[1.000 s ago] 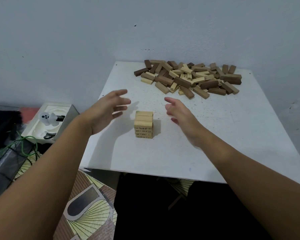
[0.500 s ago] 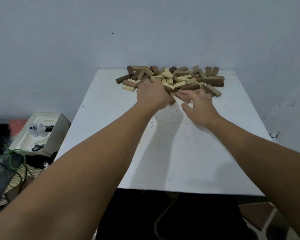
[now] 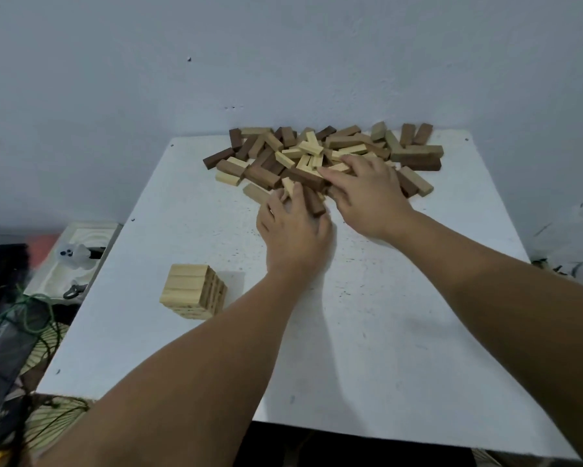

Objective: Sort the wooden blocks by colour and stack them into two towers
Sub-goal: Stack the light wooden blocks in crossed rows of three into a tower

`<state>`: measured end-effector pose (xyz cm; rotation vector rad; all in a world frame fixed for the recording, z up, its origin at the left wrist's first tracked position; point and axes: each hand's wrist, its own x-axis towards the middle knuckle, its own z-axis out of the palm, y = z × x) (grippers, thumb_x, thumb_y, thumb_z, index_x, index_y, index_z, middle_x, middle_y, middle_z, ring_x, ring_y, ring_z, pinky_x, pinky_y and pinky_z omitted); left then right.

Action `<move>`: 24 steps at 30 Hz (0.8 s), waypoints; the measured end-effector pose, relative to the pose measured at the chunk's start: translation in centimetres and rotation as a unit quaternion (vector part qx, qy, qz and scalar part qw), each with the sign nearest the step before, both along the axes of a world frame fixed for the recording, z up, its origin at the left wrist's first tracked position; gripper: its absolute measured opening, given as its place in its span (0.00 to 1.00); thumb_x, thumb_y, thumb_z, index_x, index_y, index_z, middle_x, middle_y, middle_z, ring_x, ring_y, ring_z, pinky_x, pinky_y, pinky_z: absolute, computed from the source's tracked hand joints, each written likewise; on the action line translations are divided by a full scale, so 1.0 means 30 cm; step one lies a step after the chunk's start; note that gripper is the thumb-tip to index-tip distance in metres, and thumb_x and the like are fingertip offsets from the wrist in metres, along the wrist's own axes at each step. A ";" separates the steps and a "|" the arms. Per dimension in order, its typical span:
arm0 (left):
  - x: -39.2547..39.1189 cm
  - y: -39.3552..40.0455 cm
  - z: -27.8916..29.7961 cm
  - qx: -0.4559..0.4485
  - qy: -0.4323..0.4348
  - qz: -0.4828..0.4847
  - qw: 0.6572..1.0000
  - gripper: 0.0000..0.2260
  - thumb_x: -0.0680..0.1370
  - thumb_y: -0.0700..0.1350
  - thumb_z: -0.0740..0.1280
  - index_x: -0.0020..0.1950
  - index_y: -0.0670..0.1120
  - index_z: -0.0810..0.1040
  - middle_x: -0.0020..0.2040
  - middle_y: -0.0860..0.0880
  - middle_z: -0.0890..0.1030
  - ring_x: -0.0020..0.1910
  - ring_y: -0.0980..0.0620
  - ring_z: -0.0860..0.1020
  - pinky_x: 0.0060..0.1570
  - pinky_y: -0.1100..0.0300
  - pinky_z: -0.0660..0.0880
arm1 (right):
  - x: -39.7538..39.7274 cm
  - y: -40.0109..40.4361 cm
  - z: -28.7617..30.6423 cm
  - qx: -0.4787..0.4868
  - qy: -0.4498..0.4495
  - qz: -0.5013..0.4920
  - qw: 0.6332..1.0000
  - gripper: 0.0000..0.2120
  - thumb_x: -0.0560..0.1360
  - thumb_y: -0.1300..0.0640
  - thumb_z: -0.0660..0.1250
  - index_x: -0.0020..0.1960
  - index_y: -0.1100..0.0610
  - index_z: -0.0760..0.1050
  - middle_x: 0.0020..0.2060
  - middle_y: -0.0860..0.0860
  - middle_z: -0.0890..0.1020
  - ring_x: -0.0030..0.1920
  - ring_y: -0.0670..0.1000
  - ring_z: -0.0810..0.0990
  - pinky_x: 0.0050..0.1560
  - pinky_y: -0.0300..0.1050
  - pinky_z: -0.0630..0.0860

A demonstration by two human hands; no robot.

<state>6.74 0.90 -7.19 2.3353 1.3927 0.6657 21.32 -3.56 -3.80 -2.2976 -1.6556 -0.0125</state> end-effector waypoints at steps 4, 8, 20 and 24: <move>0.000 0.010 -0.017 -0.006 0.020 -0.011 1.000 0.28 0.80 0.58 0.61 0.79 0.52 0.64 0.77 0.45 0.63 0.77 0.41 0.56 0.77 0.43 0.53 | 0.002 0.018 -0.030 -0.026 -0.021 0.002 0.999 0.23 0.84 0.50 0.57 0.79 0.39 0.63 0.77 0.52 0.65 0.76 0.59 0.60 0.77 0.63 0.53; 0.002 -0.008 0.009 -0.023 -0.041 -0.006 0.999 0.25 0.74 0.57 0.66 0.69 0.51 0.69 0.68 0.47 0.67 0.70 0.44 0.61 0.74 0.46 0.58 | -0.002 0.008 -0.043 0.033 -0.043 -0.002 0.999 0.16 0.81 0.47 0.63 0.68 0.41 0.75 0.64 0.49 0.74 0.67 0.57 0.67 0.72 0.59 0.55; -0.005 0.017 0.005 -0.044 -0.020 0.015 0.999 0.24 0.80 0.45 0.61 0.77 0.49 0.68 0.69 0.45 0.67 0.68 0.43 0.61 0.72 0.45 0.60 | 0.000 0.051 -0.014 -0.031 -0.025 -0.013 0.999 0.33 0.79 0.46 0.65 0.81 0.43 0.56 0.67 0.50 0.72 0.67 0.58 0.68 0.70 0.60 0.58; -0.007 0.027 -0.004 -0.034 -0.010 0.018 0.999 0.24 0.80 0.42 0.61 0.77 0.49 0.69 0.68 0.45 0.68 0.65 0.42 0.62 0.70 0.44 0.63 | 0.009 0.078 0.015 -0.079 -0.017 -0.003 0.997 0.31 0.79 0.45 0.64 0.79 0.39 0.59 0.67 0.51 0.70 0.69 0.59 0.67 0.69 0.61 0.58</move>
